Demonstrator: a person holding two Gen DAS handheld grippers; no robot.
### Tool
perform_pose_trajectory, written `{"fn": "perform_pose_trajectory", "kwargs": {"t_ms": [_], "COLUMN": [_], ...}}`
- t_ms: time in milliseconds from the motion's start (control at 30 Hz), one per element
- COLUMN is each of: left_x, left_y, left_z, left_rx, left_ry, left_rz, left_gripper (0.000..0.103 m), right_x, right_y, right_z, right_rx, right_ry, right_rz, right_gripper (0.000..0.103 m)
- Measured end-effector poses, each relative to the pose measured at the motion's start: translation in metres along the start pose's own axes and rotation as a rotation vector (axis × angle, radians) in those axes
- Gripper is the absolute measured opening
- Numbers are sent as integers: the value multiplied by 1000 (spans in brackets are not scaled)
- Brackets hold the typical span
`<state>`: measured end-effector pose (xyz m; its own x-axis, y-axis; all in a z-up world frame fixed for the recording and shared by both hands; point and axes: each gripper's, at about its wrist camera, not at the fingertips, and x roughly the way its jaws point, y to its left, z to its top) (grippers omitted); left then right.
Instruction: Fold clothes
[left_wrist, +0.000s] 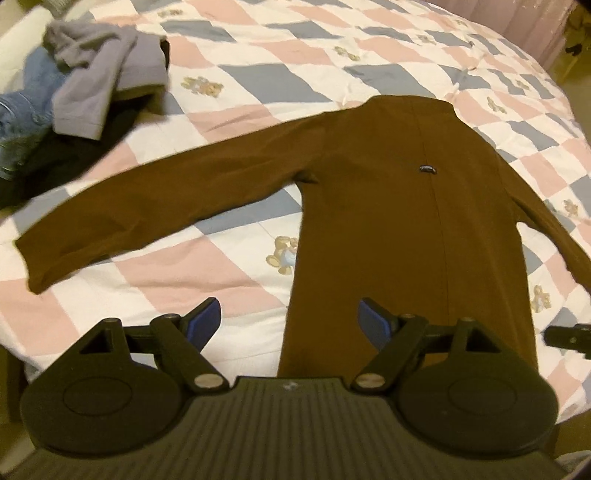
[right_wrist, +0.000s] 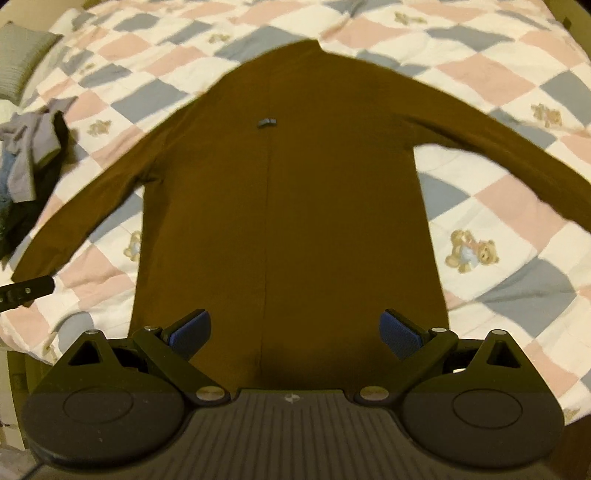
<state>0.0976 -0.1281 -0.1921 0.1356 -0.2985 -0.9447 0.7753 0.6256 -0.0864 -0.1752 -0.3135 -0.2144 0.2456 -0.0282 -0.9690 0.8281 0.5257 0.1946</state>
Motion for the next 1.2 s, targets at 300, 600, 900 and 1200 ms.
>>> {"fn": "perform_pose_trajectory", "kwargs": {"t_ms": [300, 600, 900, 1200], "left_x": [35, 56, 89, 106], "left_y": [164, 328, 380, 384], "left_z": [-4, -51, -105, -114], "left_rx": [-356, -745, -1200, -1354], "left_ry": [-114, -225, -327, -421], "left_rz": [84, 175, -76, -94], "left_gripper": [75, 67, 64, 7], "right_x": [33, 73, 127, 152], "right_y": [27, 106, 288, 301], "right_z": [10, 49, 39, 27], "right_rx": [4, -206, -857, -872], "right_ry": [109, 99, -40, 56], "right_rz": [-65, 21, 165, 145], "right_gripper": [100, 92, 74, 74]}}
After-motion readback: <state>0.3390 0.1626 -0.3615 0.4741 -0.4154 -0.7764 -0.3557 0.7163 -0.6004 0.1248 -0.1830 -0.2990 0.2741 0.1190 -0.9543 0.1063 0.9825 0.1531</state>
